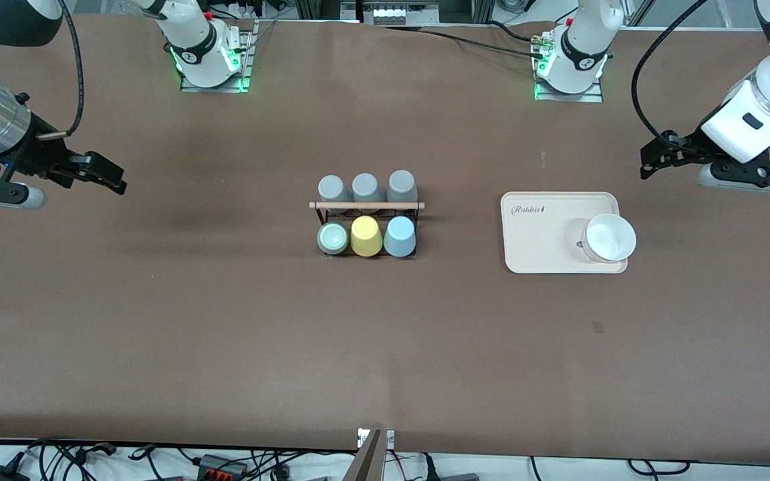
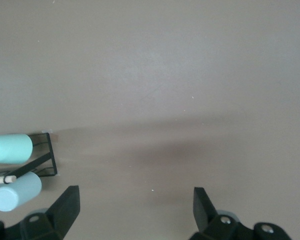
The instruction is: Hang scattered cups on rack with three cups
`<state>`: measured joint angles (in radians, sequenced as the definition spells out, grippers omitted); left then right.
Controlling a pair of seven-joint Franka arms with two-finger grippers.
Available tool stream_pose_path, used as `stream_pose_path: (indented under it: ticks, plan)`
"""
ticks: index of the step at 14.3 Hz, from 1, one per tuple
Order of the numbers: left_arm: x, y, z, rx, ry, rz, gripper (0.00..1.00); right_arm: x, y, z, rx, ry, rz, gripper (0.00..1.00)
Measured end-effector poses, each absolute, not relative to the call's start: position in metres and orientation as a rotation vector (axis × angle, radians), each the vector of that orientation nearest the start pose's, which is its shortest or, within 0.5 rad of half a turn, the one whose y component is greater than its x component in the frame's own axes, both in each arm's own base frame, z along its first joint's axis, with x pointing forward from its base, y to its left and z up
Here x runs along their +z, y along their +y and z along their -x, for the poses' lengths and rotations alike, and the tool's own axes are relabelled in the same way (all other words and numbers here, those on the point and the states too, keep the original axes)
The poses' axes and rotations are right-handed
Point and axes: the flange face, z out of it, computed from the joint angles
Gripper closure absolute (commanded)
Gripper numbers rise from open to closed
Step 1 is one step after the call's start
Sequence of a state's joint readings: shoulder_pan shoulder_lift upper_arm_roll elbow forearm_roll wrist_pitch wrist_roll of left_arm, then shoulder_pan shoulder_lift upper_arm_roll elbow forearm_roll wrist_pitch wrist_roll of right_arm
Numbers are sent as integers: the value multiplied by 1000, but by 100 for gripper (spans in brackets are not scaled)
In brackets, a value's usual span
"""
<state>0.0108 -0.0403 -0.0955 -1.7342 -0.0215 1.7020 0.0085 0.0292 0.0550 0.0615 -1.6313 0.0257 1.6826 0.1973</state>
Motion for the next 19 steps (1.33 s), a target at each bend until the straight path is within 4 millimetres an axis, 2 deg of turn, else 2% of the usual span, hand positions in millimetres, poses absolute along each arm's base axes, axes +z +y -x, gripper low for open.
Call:
stream_pose_path:
  ticks: [7,19]
  plan:
    - [580,-50,-548,-11,145,3156,0,567,50,-576,48,105,3163,0]
    - [582,-62,-546,-15,177,3154,0,562,28,-578,71,148,3161,0]
